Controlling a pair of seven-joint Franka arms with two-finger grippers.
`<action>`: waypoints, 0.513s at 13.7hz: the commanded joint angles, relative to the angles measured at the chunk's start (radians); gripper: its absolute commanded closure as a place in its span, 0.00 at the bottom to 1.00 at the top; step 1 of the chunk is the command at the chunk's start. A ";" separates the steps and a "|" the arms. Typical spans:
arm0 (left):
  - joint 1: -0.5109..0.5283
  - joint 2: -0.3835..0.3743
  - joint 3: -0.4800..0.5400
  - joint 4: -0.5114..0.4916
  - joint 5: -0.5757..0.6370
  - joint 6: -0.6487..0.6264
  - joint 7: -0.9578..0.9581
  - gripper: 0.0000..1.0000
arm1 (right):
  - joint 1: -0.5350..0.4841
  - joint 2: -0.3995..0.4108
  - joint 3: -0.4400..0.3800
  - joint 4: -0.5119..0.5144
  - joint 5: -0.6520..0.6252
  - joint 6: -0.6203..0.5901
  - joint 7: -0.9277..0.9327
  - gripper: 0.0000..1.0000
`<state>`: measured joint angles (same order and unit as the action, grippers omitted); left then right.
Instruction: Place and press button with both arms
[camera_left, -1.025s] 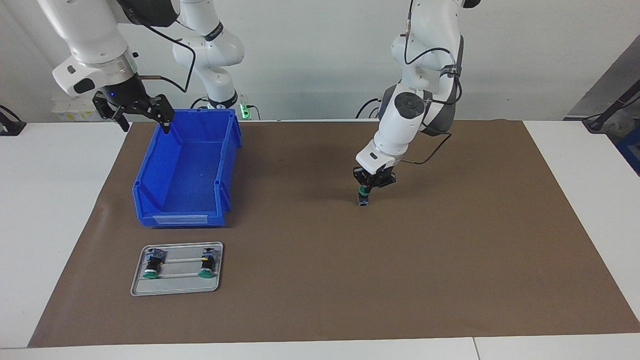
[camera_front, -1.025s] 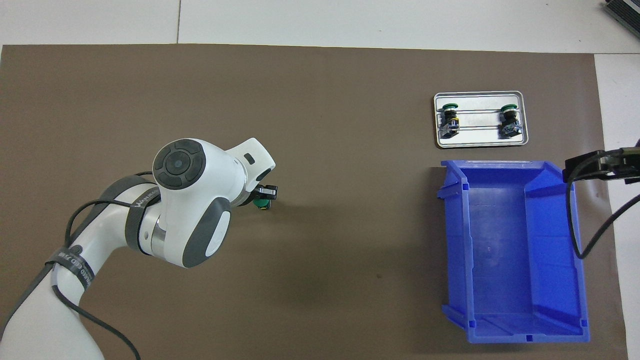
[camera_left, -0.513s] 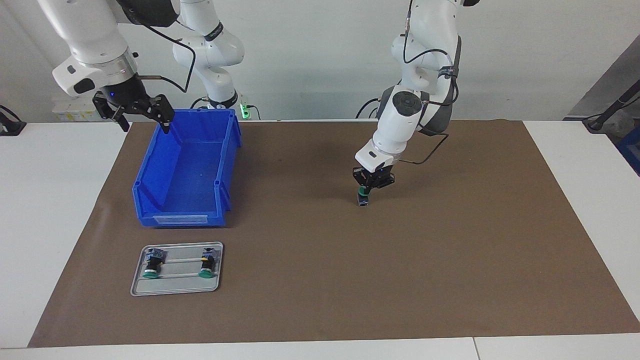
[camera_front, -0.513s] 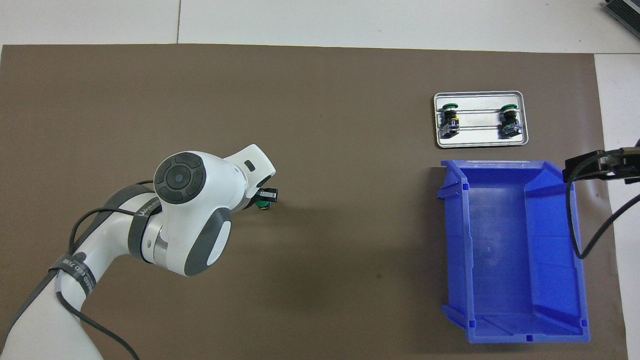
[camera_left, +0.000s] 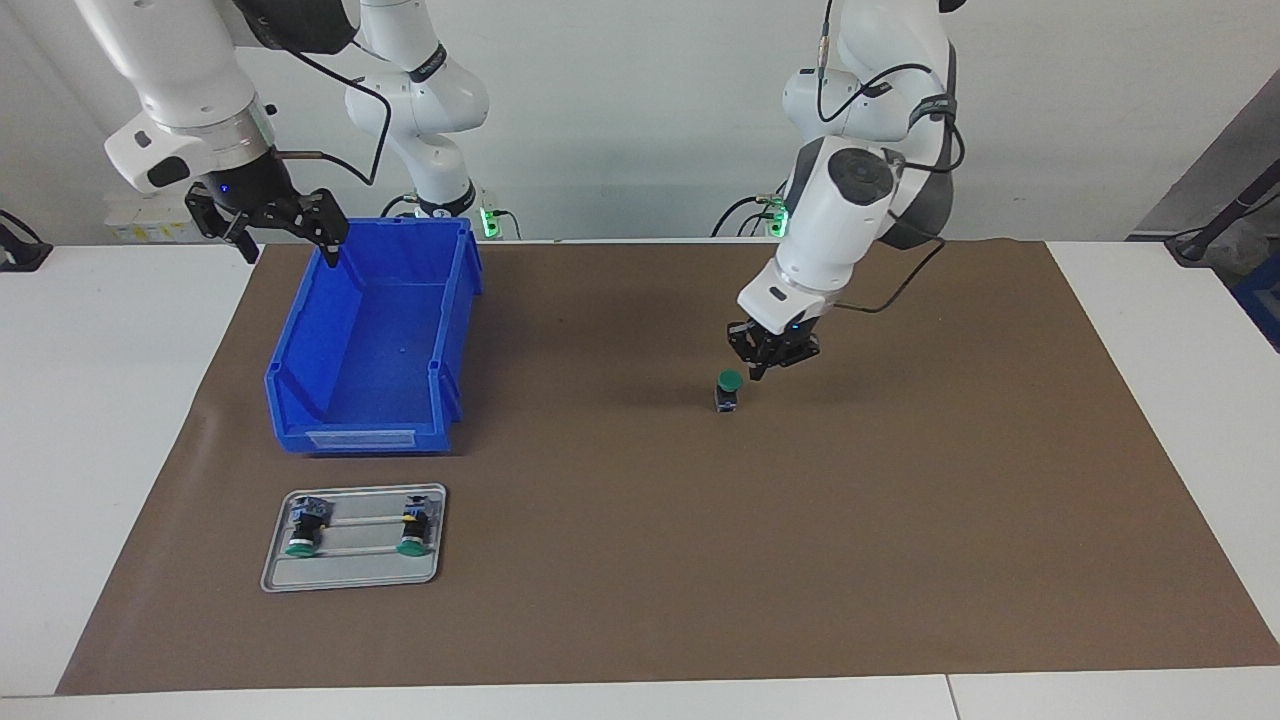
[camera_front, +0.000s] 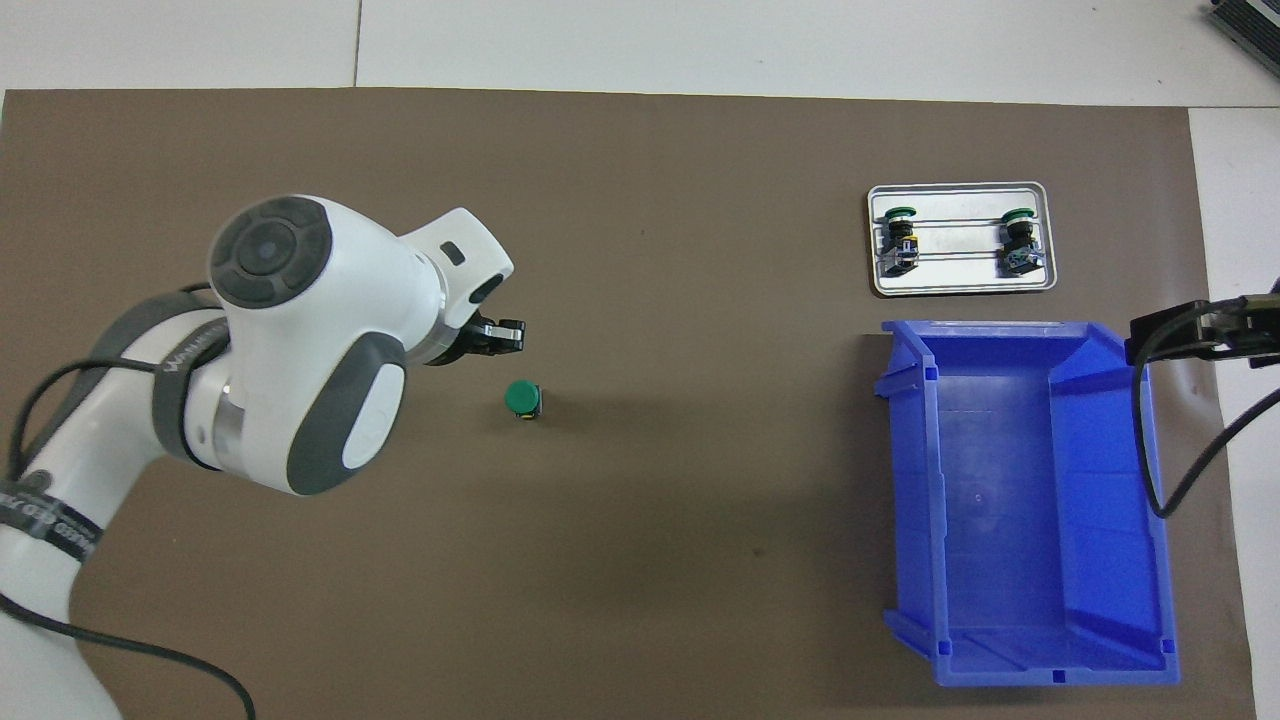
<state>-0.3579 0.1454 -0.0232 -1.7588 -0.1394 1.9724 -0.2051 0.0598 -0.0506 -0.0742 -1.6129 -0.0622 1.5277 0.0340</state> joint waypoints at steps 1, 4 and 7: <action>0.132 0.016 -0.003 0.137 0.015 -0.173 0.113 1.00 | -0.005 -0.009 0.005 -0.012 -0.008 0.000 -0.025 0.00; 0.264 -0.026 0.000 0.145 0.047 -0.280 0.239 1.00 | -0.006 -0.009 0.005 -0.012 -0.008 0.000 -0.023 0.00; 0.289 -0.035 -0.003 0.304 0.164 -0.452 0.254 0.82 | -0.006 -0.009 0.007 -0.012 -0.007 0.002 -0.016 0.00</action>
<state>-0.0661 0.1205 -0.0114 -1.5659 -0.0290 1.6368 0.0497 0.0598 -0.0506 -0.0742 -1.6129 -0.0622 1.5277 0.0340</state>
